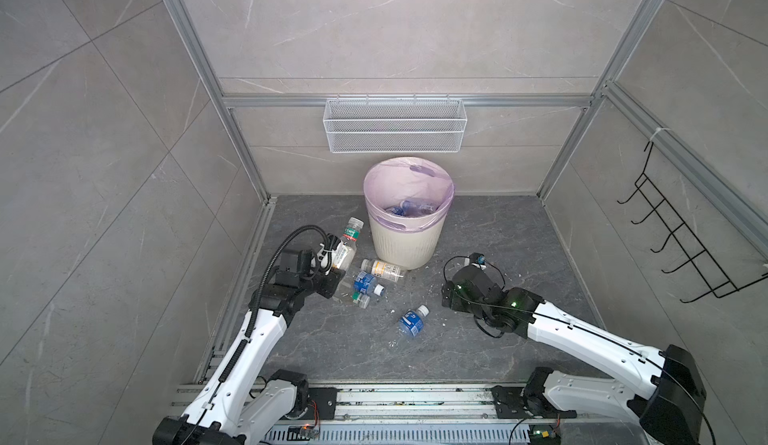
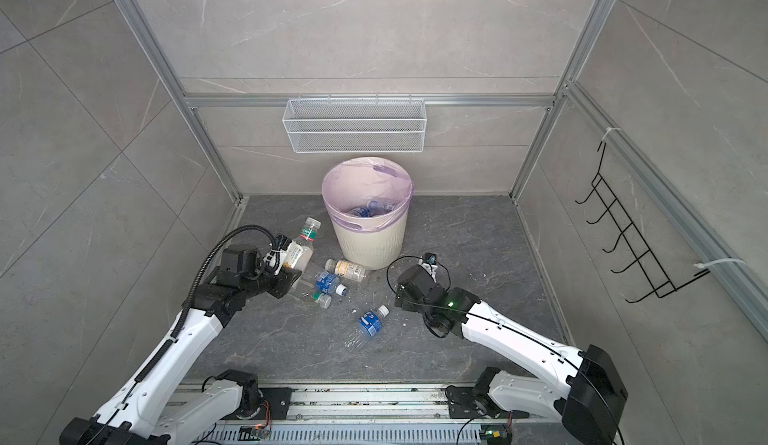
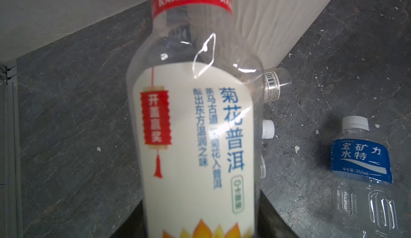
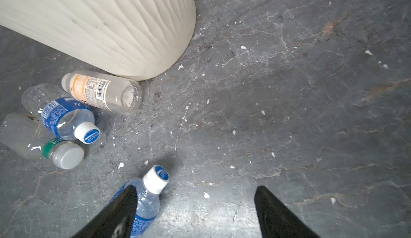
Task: Throw the plastic bottles in the bin
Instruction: 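Lift the peacock-labelled bottle with the left gripper toward the bin, then carry the bottle over the bin and open the left gripper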
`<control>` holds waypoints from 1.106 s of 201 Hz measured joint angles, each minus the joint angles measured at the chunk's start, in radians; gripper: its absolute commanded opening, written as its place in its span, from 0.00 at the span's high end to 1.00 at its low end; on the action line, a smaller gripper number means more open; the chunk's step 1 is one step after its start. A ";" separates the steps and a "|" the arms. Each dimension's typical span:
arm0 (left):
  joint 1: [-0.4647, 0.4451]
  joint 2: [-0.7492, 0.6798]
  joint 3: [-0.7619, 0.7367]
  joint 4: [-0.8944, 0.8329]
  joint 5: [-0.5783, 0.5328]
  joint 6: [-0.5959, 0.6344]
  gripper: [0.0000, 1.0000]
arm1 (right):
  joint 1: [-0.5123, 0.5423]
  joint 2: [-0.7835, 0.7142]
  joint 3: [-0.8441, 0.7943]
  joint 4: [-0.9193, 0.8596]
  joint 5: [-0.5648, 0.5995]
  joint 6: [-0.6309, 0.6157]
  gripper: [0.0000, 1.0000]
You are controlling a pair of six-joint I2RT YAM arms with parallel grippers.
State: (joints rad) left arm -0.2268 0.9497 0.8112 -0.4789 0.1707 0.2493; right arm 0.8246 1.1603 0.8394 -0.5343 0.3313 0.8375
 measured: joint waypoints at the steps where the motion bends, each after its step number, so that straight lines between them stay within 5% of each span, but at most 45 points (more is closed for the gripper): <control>1: 0.001 -0.002 -0.002 0.000 0.000 0.000 0.53 | 0.000 0.000 0.000 0.001 0.000 0.000 0.15; 81: 0.031 -0.006 0.064 -0.027 -0.003 -0.062 0.54 | 0.000 0.018 0.017 0.009 -0.007 -0.012 0.15; 131: 0.020 0.129 0.453 -0.080 0.021 -0.109 0.59 | 0.000 0.012 0.019 0.010 -0.007 -0.018 0.15; 167: -0.146 0.337 0.831 -0.146 0.024 -0.111 0.58 | 0.001 -0.015 0.008 0.015 -0.006 -0.018 0.15; 179: -0.200 0.430 0.949 -0.165 0.030 -0.111 0.51 | 0.001 -0.035 -0.003 0.015 -0.006 -0.015 0.15; 198: -0.242 0.589 1.114 -0.198 0.043 -0.109 0.01 | 0.003 -0.066 -0.017 0.015 -0.005 -0.008 0.15; 222: -0.244 0.799 1.326 -0.260 0.017 -0.111 0.00 | 0.014 -0.099 -0.027 0.011 0.002 0.005 0.14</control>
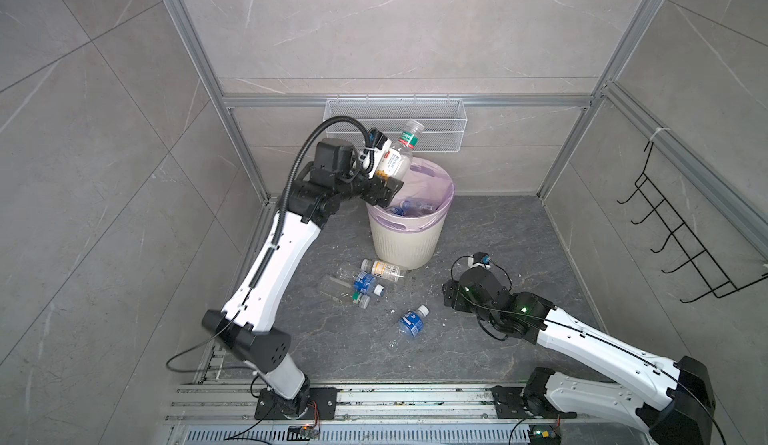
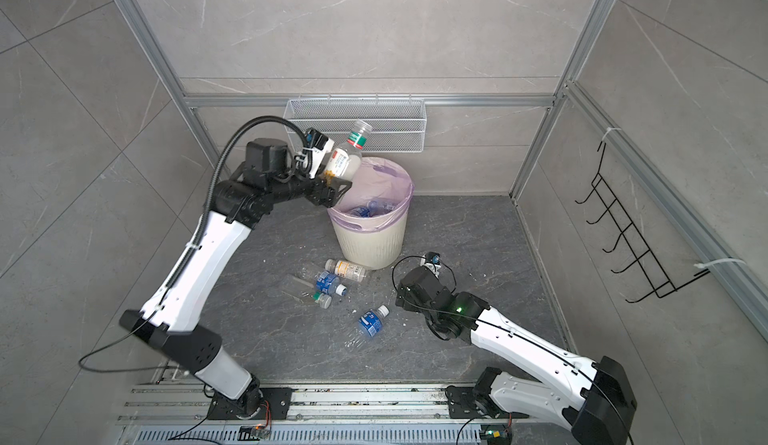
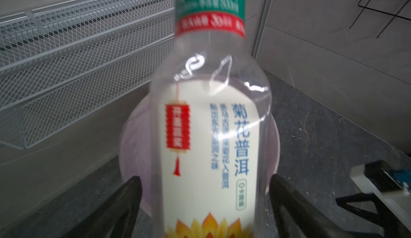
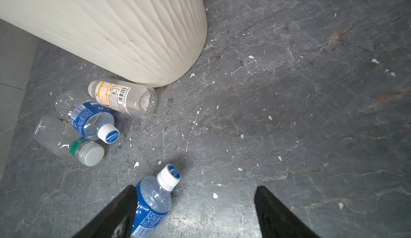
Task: Throw the plastic bottles in the bin
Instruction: 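Carry the bottle over the bin and open the left gripper, then withdraw the left gripper from the bin while the right gripper moves toward the blue-labelled bottle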
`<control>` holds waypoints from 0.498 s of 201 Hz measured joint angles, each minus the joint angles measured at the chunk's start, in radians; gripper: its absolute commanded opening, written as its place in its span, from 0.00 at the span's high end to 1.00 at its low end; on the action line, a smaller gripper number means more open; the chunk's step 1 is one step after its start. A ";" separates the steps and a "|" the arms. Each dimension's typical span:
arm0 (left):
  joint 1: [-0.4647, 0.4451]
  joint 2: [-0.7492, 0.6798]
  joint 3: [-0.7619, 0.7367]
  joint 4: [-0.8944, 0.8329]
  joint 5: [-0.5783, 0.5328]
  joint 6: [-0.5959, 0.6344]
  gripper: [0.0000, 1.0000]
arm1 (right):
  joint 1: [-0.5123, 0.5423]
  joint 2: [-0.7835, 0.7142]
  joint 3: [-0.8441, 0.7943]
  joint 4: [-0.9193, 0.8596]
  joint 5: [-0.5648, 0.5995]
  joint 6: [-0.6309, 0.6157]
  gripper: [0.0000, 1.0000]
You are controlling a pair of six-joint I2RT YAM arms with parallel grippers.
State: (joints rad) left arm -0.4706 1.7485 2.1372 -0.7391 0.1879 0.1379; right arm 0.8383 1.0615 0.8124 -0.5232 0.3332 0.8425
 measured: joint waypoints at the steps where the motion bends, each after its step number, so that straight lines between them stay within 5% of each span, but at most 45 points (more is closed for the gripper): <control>1: 0.000 0.005 0.005 -0.001 -0.003 0.000 0.00 | 0.000 -0.001 0.000 0.000 0.000 0.000 0.14; 41: 0.013 0.100 0.093 -0.053 -0.056 0.000 0.00 | 0.012 -0.034 -0.004 -0.004 0.011 0.003 0.13; 100: 0.082 -0.155 -0.111 0.021 -0.081 -0.001 0.00 | 0.053 0.053 0.001 -0.002 0.011 0.002 0.10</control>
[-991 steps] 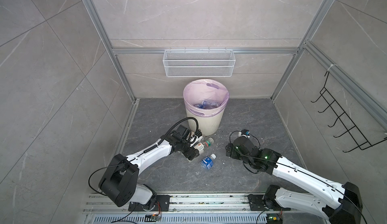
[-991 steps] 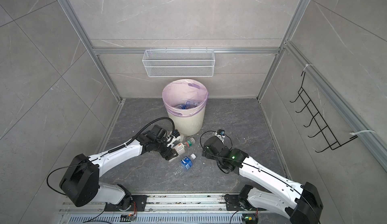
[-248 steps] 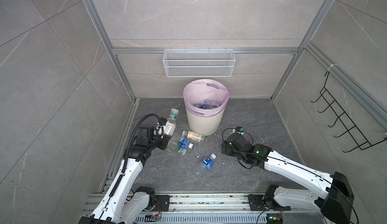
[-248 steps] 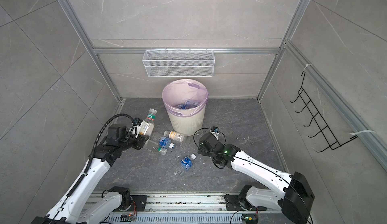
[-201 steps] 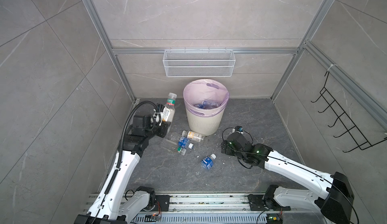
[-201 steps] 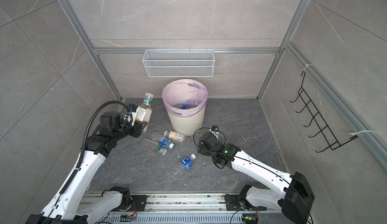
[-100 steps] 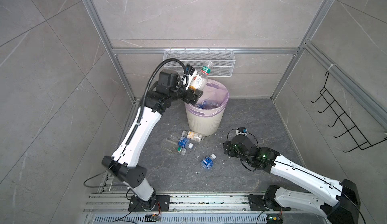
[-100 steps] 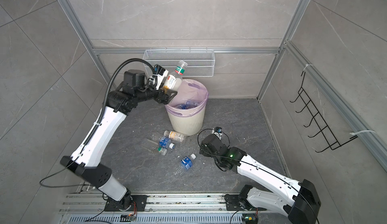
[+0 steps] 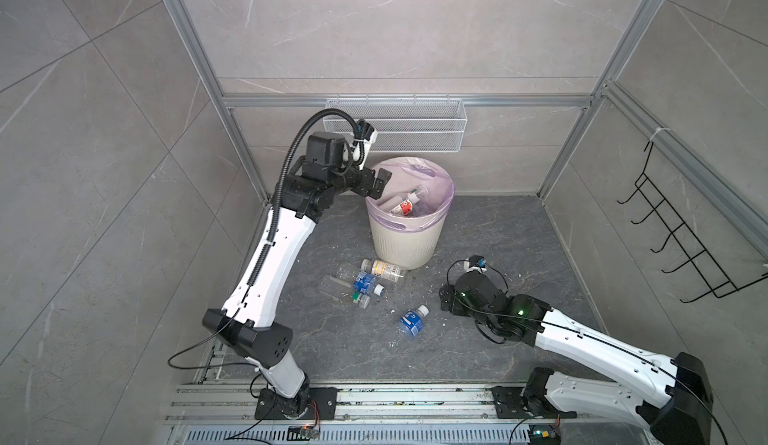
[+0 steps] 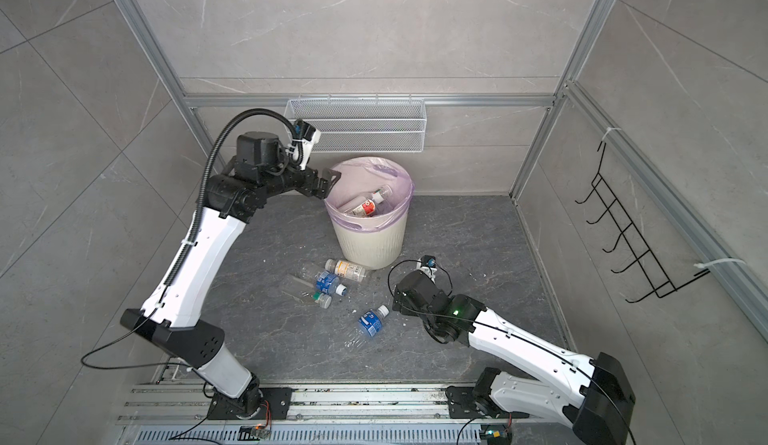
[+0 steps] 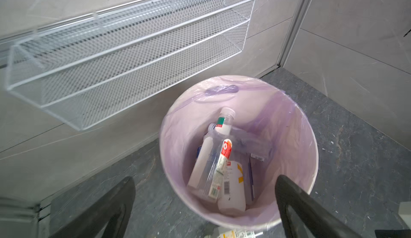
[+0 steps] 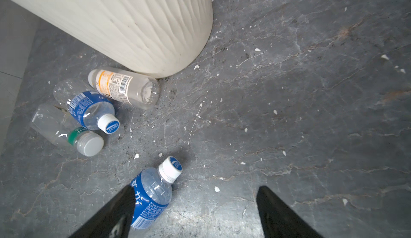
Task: Throw the plastic bottles in the bin
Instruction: 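Withdraw the left gripper from the bin while the right gripper moves toward the blue-labelled bottle, then lower the right gripper onto the lone blue-labelled water bottle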
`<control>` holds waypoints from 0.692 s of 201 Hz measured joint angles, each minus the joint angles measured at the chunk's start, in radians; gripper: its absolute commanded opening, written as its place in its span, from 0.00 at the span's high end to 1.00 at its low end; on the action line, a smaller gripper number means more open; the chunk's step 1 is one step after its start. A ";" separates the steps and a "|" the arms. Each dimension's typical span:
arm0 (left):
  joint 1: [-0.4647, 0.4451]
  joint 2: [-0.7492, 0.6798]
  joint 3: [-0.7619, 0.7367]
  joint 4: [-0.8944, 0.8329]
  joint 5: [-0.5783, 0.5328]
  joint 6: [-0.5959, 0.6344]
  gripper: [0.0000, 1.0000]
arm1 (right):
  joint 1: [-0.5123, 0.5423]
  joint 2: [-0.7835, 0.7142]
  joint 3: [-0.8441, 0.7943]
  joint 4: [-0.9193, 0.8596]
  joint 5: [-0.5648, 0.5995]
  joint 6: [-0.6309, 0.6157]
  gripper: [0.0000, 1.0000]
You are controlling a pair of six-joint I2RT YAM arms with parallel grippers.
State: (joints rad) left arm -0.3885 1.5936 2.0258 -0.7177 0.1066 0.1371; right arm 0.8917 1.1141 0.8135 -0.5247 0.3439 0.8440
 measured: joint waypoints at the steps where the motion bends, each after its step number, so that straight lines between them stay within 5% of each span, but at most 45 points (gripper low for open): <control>1: 0.002 -0.003 -0.004 0.001 0.000 0.000 0.00 | 0.001 0.002 0.000 0.000 0.000 0.000 0.10; 49: 0.190 -0.234 -0.357 0.075 0.008 0.000 0.00 | 0.055 0.091 0.041 0.007 0.002 0.016 0.04; 139: 0.304 -0.459 -0.858 0.174 0.060 0.001 0.00 | 0.172 0.239 0.107 0.047 0.005 0.136 0.01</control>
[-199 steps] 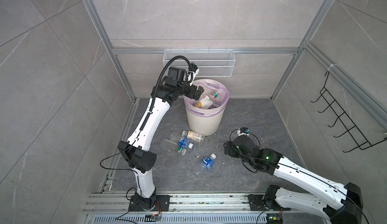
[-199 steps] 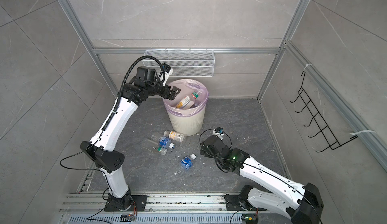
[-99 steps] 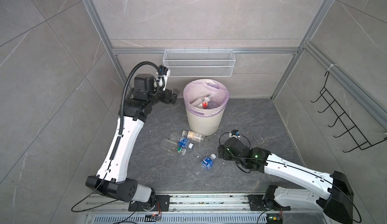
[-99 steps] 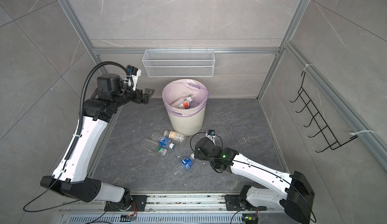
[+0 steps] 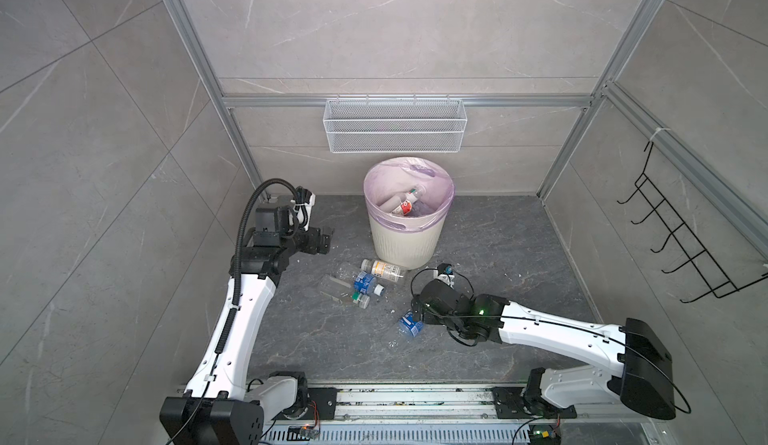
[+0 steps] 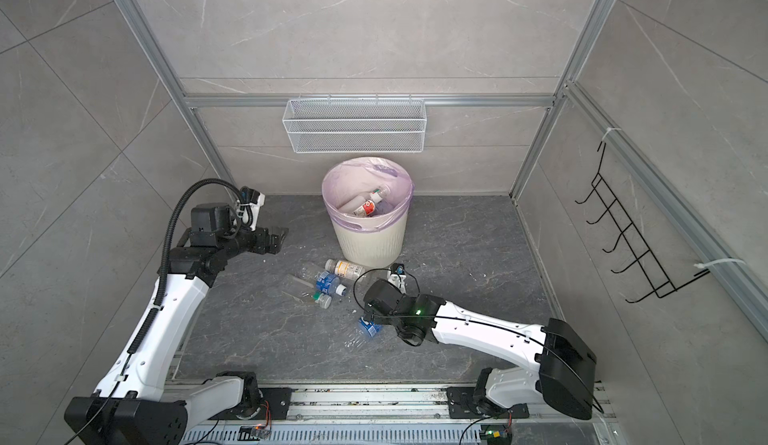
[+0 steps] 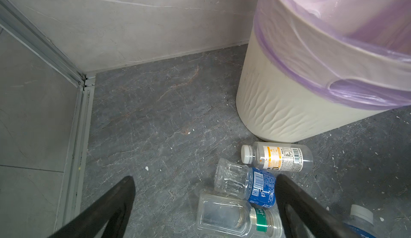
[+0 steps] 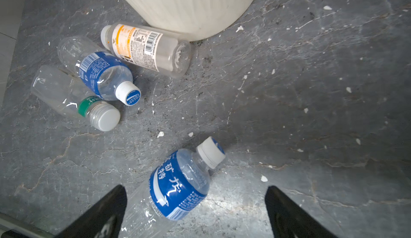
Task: Throw the plastic bottles in the bin
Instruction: 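Lower the right gripper onto the lone blue-labelled water bottle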
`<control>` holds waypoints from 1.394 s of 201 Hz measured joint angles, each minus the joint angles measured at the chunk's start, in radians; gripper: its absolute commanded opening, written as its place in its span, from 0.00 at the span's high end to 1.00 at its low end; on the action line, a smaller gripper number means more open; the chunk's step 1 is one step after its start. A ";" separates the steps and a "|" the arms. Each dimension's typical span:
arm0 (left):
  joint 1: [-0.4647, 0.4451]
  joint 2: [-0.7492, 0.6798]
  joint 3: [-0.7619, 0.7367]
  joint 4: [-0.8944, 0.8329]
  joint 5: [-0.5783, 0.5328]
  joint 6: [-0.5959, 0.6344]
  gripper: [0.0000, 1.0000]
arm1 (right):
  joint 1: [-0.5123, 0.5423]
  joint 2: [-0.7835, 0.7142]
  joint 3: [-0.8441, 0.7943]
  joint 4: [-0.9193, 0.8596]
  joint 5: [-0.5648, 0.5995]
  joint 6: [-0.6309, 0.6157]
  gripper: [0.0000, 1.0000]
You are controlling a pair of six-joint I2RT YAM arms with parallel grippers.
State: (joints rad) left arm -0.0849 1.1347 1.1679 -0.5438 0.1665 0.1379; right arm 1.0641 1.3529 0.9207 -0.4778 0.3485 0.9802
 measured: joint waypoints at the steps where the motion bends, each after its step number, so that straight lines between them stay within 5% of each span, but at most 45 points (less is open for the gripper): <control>1: 0.000 -0.001 -0.004 0.000 0.000 0.000 0.00 | 0.002 0.001 0.000 0.000 0.000 0.002 0.01; 86: 0.000 -0.052 -0.343 0.121 0.054 0.000 0.00 | 0.074 0.052 0.000 0.008 0.007 0.177 0.01; 280: 0.000 -0.060 -0.349 0.169 0.128 0.000 0.00 | 0.120 0.172 0.014 0.057 0.002 0.292 0.01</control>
State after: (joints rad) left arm -0.0849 1.0748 0.8185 -0.3748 0.2947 0.1375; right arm 1.1839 1.5249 0.9348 -0.4210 0.3508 1.2724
